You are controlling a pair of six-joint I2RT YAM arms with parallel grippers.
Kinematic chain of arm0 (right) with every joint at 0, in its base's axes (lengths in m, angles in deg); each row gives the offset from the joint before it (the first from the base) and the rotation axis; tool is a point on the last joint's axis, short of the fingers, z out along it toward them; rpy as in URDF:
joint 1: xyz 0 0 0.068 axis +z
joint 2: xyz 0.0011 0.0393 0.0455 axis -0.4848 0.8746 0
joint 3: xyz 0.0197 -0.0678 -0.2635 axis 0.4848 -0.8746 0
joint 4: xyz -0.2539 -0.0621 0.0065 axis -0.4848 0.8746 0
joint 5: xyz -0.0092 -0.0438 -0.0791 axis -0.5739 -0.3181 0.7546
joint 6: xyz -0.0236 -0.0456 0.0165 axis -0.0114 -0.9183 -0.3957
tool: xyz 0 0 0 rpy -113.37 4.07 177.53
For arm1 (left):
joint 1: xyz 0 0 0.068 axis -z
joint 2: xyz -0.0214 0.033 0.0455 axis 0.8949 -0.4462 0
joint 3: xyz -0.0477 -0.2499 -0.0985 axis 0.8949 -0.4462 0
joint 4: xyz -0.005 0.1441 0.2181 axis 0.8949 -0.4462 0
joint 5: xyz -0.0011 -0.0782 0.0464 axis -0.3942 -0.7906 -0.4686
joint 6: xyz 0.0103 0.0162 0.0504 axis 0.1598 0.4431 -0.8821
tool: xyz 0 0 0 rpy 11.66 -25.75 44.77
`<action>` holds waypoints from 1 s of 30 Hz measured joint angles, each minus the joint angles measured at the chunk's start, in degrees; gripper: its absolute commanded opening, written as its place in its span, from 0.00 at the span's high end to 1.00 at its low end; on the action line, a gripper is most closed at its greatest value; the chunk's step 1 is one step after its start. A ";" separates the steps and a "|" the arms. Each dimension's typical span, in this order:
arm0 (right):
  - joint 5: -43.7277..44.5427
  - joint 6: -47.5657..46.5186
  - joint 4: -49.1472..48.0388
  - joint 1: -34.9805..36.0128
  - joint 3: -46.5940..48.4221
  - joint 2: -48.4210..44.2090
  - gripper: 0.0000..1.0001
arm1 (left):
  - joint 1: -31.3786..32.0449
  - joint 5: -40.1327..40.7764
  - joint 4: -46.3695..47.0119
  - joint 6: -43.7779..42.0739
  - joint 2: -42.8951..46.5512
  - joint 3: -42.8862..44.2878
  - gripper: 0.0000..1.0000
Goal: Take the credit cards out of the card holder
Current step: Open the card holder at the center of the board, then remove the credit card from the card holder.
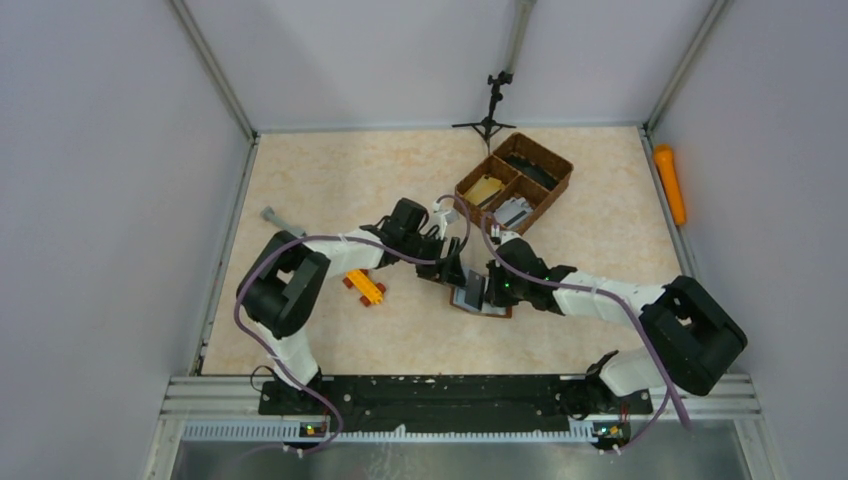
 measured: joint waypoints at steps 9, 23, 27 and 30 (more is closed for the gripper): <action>-1.68 0.00 -1.16 0.00 0.02 0.72 1.00 | 0.00 -0.33 -1.07 0.46 -3.32 1.38 0.54; -2.08 0.00 -0.94 0.00 0.04 0.66 1.00 | -0.04 -5.55 2.56 4.17 -4.72 1.57 1.00; -1.46 0.02 0.79 -0.02 0.04 -1.20 0.99 | -0.68 -7.26 5.73 5.44 -4.70 0.00 1.00; -1.20 0.09 2.67 -0.39 0.02 -4.90 0.94 | -1.31 -8.26 7.76 6.34 -4.31 -1.79 1.00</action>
